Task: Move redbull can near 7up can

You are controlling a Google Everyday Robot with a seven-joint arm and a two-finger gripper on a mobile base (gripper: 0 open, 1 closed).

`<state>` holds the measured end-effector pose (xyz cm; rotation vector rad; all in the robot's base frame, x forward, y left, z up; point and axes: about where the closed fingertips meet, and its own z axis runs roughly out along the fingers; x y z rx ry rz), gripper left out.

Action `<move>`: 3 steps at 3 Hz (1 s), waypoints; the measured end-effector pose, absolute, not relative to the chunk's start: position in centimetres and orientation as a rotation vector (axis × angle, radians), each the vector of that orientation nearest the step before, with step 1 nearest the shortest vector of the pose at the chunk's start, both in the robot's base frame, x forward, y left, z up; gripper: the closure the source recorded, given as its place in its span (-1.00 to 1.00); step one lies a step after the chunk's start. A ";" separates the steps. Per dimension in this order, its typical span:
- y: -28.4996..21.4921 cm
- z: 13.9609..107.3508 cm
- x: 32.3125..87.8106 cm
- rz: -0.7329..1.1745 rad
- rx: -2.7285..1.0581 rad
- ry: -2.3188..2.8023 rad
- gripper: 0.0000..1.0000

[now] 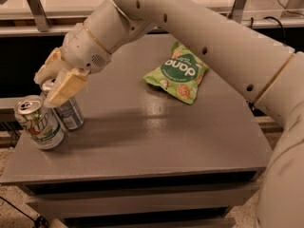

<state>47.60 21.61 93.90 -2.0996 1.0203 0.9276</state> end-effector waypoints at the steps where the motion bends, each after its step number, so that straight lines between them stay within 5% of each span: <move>1: 21.8 93.9 47.5 0.929 -2.103 1.017 -1.00; 3: 20.5 94.6 47.4 0.897 -2.082 1.026 -1.00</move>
Offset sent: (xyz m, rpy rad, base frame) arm -0.0013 0.0013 0.0000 -0.0003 -0.0001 0.0033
